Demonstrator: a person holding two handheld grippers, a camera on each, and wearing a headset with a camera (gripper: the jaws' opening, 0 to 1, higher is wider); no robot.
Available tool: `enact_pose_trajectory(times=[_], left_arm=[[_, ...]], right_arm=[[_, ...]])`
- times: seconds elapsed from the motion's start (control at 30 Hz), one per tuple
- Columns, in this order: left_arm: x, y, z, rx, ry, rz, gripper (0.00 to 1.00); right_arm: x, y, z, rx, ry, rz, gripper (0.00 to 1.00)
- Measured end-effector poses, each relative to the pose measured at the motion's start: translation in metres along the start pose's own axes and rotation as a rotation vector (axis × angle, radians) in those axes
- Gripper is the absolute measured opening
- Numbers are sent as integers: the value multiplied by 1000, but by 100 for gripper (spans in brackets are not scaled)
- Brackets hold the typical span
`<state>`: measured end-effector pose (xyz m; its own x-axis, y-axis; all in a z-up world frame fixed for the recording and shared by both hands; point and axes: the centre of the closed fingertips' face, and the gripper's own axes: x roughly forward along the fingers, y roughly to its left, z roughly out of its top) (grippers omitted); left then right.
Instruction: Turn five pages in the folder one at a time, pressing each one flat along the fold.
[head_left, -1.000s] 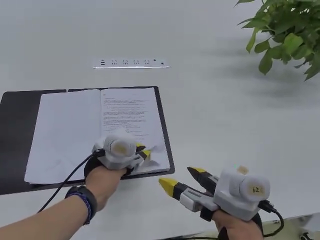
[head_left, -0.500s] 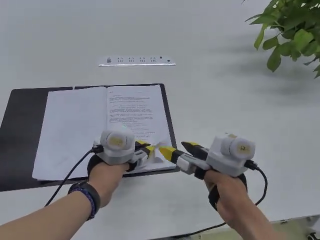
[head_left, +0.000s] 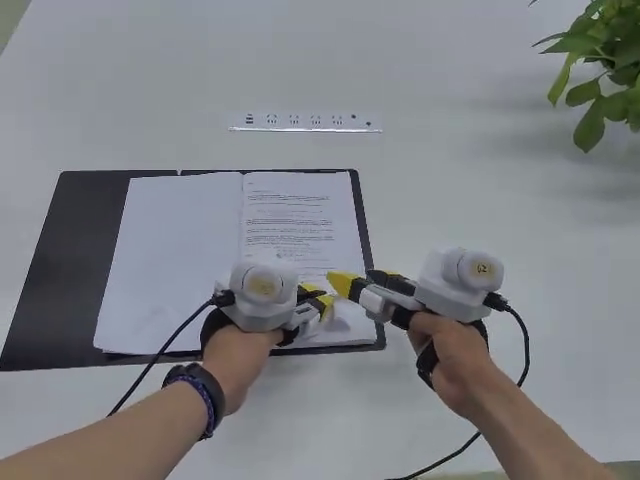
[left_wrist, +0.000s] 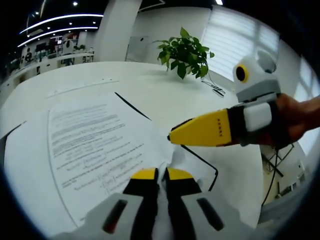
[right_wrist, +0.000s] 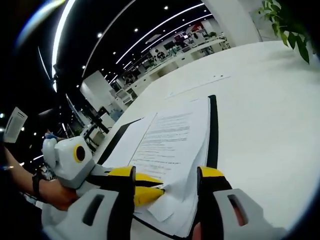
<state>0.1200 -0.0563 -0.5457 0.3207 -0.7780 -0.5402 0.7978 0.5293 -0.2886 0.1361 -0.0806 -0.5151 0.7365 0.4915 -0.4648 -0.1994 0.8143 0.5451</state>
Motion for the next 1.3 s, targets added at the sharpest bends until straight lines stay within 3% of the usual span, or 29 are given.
enact_pose_trajectory(times=[0.3, 0.43, 0.57, 0.73, 0.8, 1.0, 1.23, 1.3], left_arm=[[-1, -2, 0, -2, 17, -14, 8], [-8, -8, -3, -16, 42, -26, 16], [-17, -10, -6, -22, 51, -19, 25], [-31, -11, -9, -37, 57, -7, 38], [-37, -11, -12, -15, 72, -5, 44], [-62, -5, -12, -3, 64, 26, 50], [-94, 7, -15, 72, 73, 68, 52], [-103, 9, -17, 64, 68, 76, 52]], right_arm=[[7, 2, -8, 3, 34, 19, 42], [2, 4, -7, 28, 8, 12, 38], [-2, 8, -16, 20, 20, 12, 34], [-9, 13, -25, 37, 17, 10, 24], [-11, 15, -28, 54, 13, 8, 19], [-16, 19, -36, 68, 3, -10, 5], [-21, 31, -32, 83, -32, 1, 0], [-21, 33, -31, 86, -35, 4, 0]])
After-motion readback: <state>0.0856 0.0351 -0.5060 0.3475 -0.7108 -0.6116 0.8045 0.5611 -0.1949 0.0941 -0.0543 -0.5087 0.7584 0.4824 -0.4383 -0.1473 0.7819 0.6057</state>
